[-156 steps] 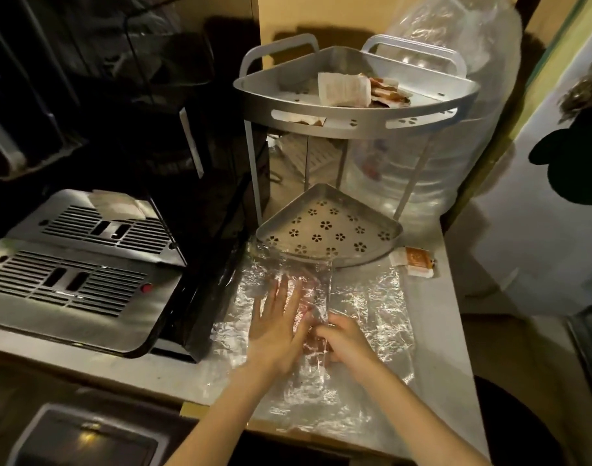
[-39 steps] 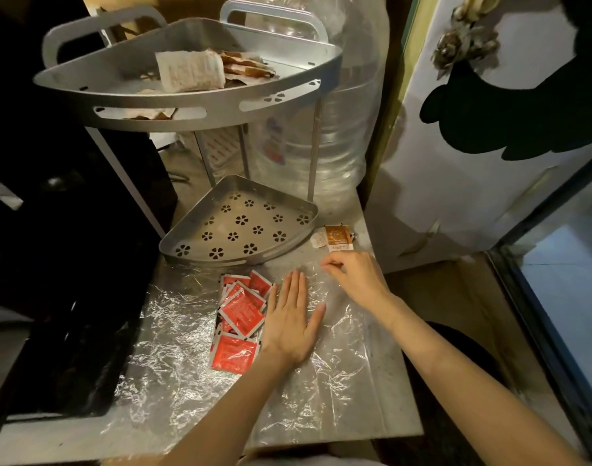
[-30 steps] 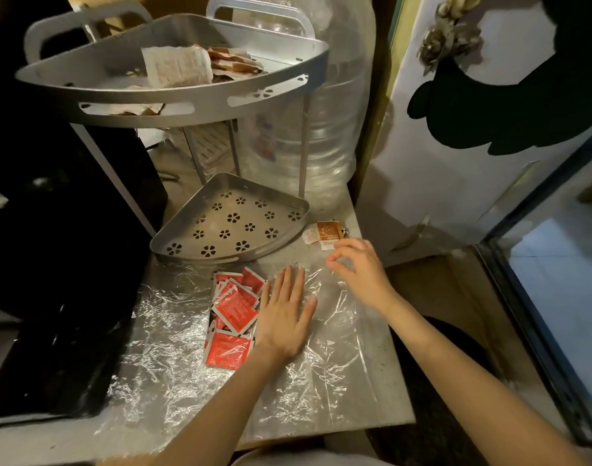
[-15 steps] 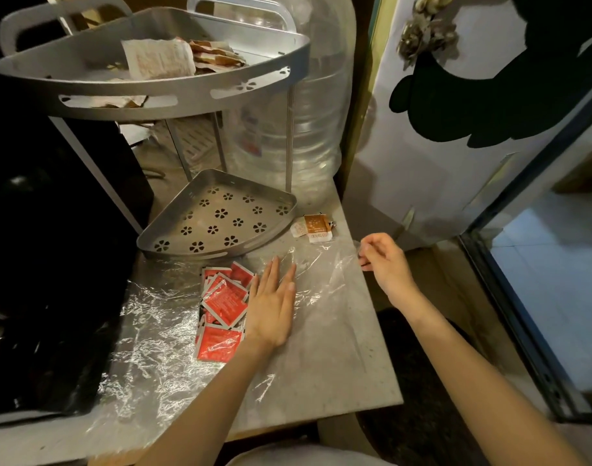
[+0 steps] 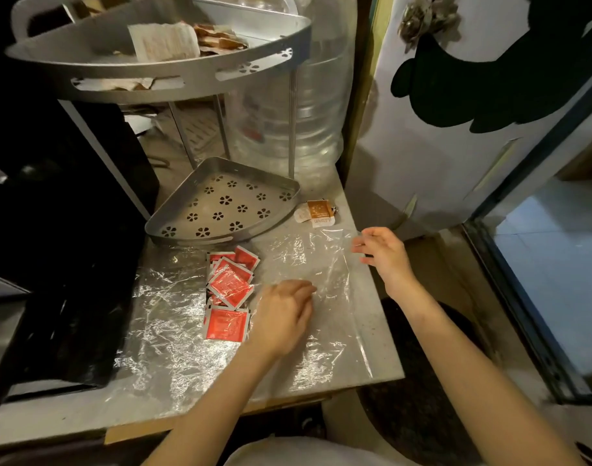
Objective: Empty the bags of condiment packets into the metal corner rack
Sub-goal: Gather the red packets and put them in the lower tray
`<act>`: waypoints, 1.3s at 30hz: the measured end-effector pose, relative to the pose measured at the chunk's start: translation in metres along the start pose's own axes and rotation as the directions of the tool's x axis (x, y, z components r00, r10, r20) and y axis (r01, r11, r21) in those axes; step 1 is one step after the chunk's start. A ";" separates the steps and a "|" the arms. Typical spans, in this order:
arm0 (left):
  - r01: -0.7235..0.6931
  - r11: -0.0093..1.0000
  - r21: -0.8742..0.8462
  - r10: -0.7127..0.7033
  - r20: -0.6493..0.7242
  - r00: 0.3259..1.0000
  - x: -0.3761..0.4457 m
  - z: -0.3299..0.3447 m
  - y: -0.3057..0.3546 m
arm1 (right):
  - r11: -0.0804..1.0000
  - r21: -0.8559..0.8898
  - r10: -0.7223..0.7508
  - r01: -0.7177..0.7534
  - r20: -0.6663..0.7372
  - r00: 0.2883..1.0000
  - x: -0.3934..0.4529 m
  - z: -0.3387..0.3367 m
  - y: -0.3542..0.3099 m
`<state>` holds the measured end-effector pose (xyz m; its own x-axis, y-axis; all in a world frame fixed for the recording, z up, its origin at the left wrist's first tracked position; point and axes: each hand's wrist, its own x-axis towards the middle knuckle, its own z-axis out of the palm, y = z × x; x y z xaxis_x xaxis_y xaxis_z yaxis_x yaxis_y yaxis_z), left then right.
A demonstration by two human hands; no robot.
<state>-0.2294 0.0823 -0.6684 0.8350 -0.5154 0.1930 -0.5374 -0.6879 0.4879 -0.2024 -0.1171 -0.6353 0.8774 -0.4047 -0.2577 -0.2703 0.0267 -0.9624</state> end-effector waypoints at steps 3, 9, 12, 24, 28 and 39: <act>0.107 0.992 -0.070 -0.107 0.002 0.994 -0.030 0.010 0.013 | 0.995 0.090 0.038 -0.039 0.007 0.999 -0.006 0.001 -0.001; 0.111 0.993 -0.025 -0.107 0.126 0.986 -0.051 0.028 0.017 | 0.991 0.081 0.104 -0.107 0.037 0.994 -0.035 0.009 0.014; 0.099 0.995 -0.004 -0.098 0.123 0.988 -0.054 0.031 0.018 | 0.964 -0.248 0.122 -0.098 0.083 0.989 -0.058 0.022 0.026; 0.208 0.964 -0.164 -0.192 0.105 0.976 -0.056 0.035 0.013 | 0.882 -0.471 0.004 0.031 0.073 0.997 -0.077 0.019 0.039; 0.213 0.963 -0.167 -0.202 0.083 0.976 -0.056 0.033 0.015 | 0.934 -0.354 0.075 -0.054 0.047 0.996 -0.080 -0.010 0.045; 0.126 0.986 0.109 -0.149 0.236 0.960 -0.058 0.041 0.007 | 0.931 -0.342 0.105 -0.128 -0.087 0.991 -0.045 -0.087 0.039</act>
<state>-0.2866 0.0858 -0.7113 0.8536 -0.5134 -0.0880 -0.4379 -0.7988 0.4126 -0.2872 -0.1771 -0.6537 0.8066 -0.4774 -0.3485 -0.4996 -0.2355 -0.8336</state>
